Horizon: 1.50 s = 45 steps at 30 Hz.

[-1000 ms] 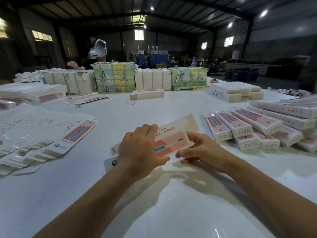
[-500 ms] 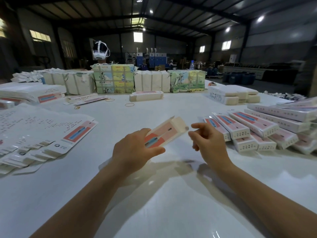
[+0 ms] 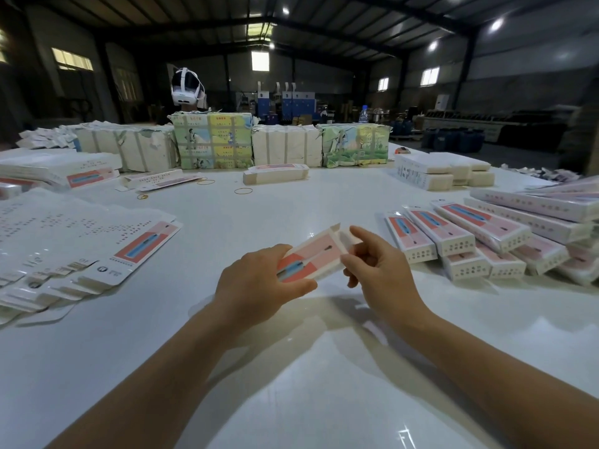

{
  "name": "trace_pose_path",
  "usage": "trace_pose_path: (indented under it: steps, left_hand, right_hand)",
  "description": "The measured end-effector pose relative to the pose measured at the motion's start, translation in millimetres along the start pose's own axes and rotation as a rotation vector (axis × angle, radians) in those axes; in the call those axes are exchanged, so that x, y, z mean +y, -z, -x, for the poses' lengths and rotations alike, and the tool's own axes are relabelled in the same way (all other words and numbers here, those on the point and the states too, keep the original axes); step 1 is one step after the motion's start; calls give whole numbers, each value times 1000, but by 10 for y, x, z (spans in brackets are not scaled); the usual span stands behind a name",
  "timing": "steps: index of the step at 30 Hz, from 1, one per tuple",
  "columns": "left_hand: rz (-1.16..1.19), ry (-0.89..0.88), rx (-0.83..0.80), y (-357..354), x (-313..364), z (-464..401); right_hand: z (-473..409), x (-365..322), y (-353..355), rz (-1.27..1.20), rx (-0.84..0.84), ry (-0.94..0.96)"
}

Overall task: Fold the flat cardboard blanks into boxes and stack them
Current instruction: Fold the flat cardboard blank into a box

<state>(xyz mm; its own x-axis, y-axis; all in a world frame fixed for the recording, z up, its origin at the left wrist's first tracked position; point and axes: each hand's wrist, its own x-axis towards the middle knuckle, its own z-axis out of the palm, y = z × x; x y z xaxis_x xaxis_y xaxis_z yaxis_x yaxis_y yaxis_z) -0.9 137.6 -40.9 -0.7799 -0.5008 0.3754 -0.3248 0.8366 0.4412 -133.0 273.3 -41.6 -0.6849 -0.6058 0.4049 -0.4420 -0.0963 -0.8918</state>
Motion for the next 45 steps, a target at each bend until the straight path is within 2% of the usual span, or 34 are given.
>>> trace_pose_path:
  steps: [5, 9, 20, 23, 24, 25, 26, 29, 30, 31, 33, 36, 38, 39, 40, 43, 45]
  left_hand:
    - [5, -42, -48, 15, -8, 27]
    - [-15, -52, -47, 11, -13, 34]
    - [-97, -121, 77, -61, -8, 43]
    - [-90, -110, 93, -58, -2, 31]
    - [-85, -103, 102, -53, 5, 25]
    - [-77, -97, 112, -52, 17, 20]
    - [-65, -94, 119, -55, 31, 21]
    - [-16, -90, 97, -81, 87, 28]
    - [2, -88, 78, -91, 102, 32]
    - [17, -88, 63, -96, 116, 32]
    - [19, -94, 55, -103, 137, 32]
    - [-56, -101, 81, -120, 167, 34]
    - [-104, -112, 113, -133, 172, 39]
    - [-121, -113, 128, -131, 165, 42]
    - [-132, -112, 139, -124, 152, 46]
    - [-129, -120, 176, -76, 108, 57]
    - [-97, -150, 206, -55, 99, 62]
  right_hand:
    - [-21, -26, 19, 26, -86, -86]
    - [-23, -38, 37, 12, -83, -139]
    - [8, -63, 16, 39, -151, -29]
    - [-41, -59, 67, 333, 2, 46]
    - [-62, -47, 83, 364, 64, 30]
    - [-81, -31, 93, 293, 96, -49]
    - [-95, -32, 104, 111, 91, -175]
    - [-112, -57, 66, -717, -92, -529]
    - [-111, -57, 47, -823, -135, -546]
    - [-109, -51, 37, -813, -156, -508]
    - [-72, -56, 25, -581, -146, -305]
    - [28, -39, 29, 167, -144, 99]
    - [79, 12, -14, 494, -194, 240]
    - [86, 32, -37, 533, -221, 250]
    - [91, 19, -56, 472, -249, 219]
    - [80, -130, -75, -79, -287, -99]
    - [36, -165, -40, -273, -259, -209]
